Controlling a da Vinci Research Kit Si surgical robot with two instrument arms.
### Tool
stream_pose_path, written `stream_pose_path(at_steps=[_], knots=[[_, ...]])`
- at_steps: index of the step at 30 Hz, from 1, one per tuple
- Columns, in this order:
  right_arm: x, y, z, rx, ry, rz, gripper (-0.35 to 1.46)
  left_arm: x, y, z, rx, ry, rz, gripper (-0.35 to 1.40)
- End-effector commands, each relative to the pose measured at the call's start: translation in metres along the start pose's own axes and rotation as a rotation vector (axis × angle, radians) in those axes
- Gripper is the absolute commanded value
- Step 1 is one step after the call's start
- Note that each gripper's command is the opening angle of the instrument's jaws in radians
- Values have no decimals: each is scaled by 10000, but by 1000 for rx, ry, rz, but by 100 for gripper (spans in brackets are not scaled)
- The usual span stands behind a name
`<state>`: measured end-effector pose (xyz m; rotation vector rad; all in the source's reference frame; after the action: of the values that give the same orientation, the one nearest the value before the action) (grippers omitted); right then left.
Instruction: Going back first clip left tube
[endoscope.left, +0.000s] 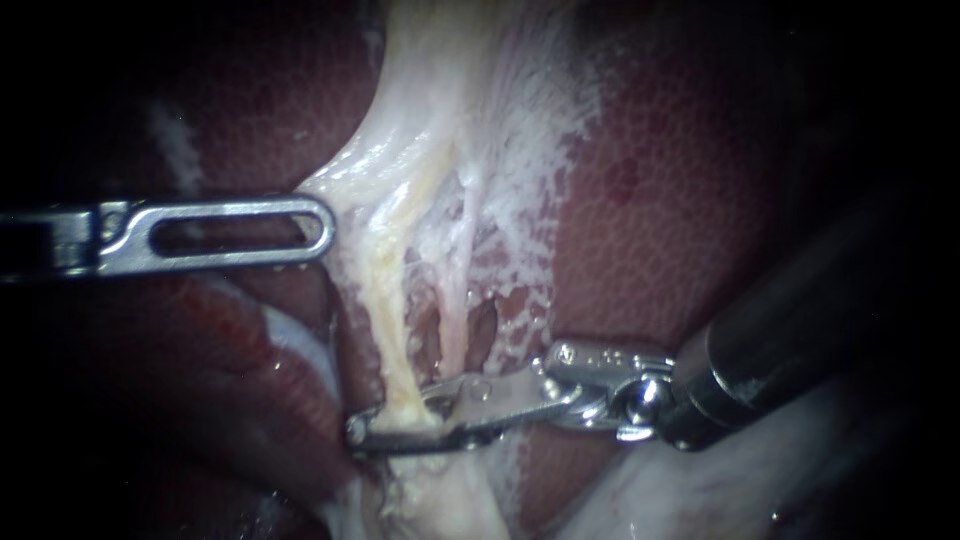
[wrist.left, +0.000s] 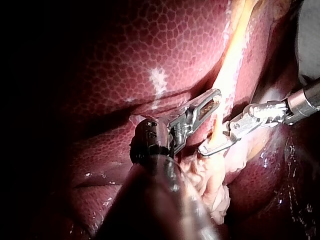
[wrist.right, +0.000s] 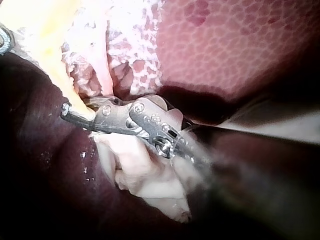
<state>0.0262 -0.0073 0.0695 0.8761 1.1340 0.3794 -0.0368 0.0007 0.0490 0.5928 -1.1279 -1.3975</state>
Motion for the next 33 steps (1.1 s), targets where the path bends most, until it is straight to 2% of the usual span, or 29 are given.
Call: stream_pose_path(at_steps=[1, 7, 13, 14, 17, 23, 33], knots=[[0, 0, 0, 0, 0, 0, -35, 0, 0, 0, 0, 0, 0, -35], [0, -1, 0, 0, 0, 0, -34, 0, 0, 0, 0, 0, 0, -35], [1, -1, 0, 1, 0, -6, 23, 0, 0, 0, 0, 0, 0, -35], [1, 0, 0, 3, 0, -35, 36, 0, 0, 0, 0, 0, 0, -35], [3, 1, 2, 7, 2, -123, 47, 0, 0, 0, 0, 0, 0, -35], [5, 5, 6, 14, 7, -263, 54, 0, 0, 0, 0, 0, 0, -35], [13, 7, -1, -10, 13, -376, 58, 1, -1, 0, -1, -1, 0, -35]])
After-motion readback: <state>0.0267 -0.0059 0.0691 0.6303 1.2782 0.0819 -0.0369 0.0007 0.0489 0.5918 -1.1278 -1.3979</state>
